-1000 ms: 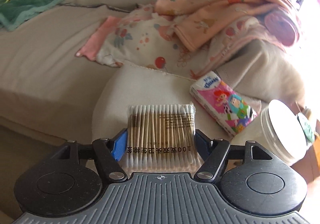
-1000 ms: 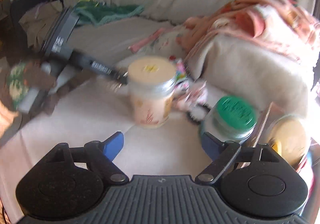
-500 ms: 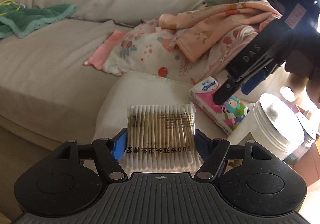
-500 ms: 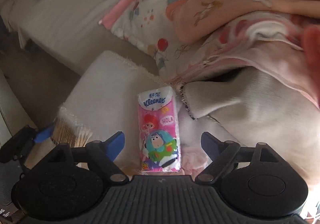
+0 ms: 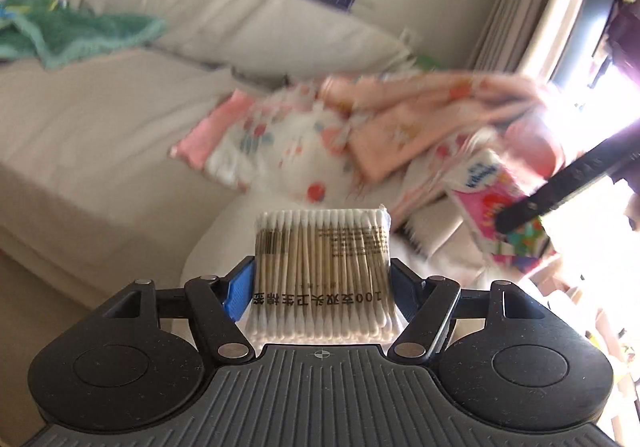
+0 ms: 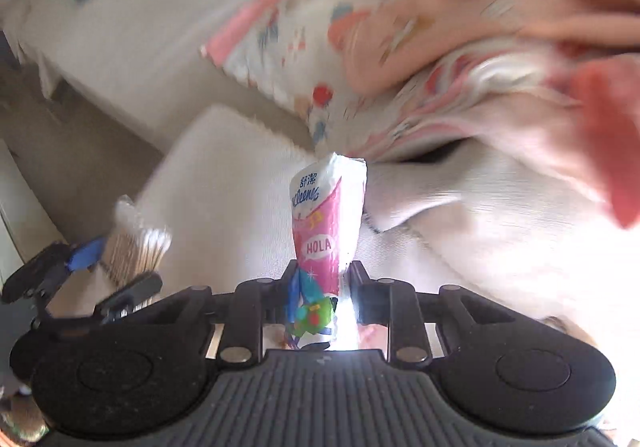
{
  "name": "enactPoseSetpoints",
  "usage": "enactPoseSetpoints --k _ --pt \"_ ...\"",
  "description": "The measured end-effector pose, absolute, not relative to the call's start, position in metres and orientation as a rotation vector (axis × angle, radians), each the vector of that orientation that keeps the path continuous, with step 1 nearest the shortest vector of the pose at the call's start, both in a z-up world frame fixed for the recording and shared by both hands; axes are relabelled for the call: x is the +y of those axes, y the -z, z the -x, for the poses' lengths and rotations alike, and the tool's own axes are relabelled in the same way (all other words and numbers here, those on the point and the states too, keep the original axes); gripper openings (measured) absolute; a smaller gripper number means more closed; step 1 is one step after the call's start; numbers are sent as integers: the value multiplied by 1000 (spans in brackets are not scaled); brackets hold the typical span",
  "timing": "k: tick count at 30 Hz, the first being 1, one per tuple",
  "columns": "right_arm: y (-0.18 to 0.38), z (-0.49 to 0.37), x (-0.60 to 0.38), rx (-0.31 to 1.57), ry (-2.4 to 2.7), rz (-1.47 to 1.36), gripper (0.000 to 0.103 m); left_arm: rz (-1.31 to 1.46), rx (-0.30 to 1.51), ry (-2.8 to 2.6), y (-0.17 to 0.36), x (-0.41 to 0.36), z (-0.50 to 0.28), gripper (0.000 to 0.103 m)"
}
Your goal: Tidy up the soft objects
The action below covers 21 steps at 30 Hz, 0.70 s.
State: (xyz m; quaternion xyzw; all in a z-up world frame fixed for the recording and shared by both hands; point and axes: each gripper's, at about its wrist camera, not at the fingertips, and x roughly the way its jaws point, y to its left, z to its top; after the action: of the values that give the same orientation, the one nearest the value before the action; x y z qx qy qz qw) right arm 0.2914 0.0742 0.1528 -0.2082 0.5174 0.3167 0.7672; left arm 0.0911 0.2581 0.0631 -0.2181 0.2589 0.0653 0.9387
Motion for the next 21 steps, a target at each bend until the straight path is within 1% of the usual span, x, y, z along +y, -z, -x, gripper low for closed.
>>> enactPoseSetpoints --k 4,6,8,11,14,16,18,21 --pt "-219 -251 12 953 -710 397 24 350 487 -98 -117 230 -98 75" --pt "-242 -232 -24 891 -725 350 24 310 465 -54 -140 205 -103 75" --pt "-262 -216 -64 830 -720 301 24 264 448 25 -161 169 -108 75" --pt "-282 -201 -130 770 -683 220 24 216 467 199 -177 107 -121 75" --pt "-278 -194 -188 731 -593 170 24 180 523 376 -173 39 -141 75" --pt "-260 -197 -219 744 -523 156 24 178 578 483 -161 0 -157 75" --pt "-243 -197 -244 768 -458 144 24 199 660 580 -139 -39 -176 75" --pt "-215 -202 -271 818 -414 90 24 226 776 656 -100 -75 -207 76"
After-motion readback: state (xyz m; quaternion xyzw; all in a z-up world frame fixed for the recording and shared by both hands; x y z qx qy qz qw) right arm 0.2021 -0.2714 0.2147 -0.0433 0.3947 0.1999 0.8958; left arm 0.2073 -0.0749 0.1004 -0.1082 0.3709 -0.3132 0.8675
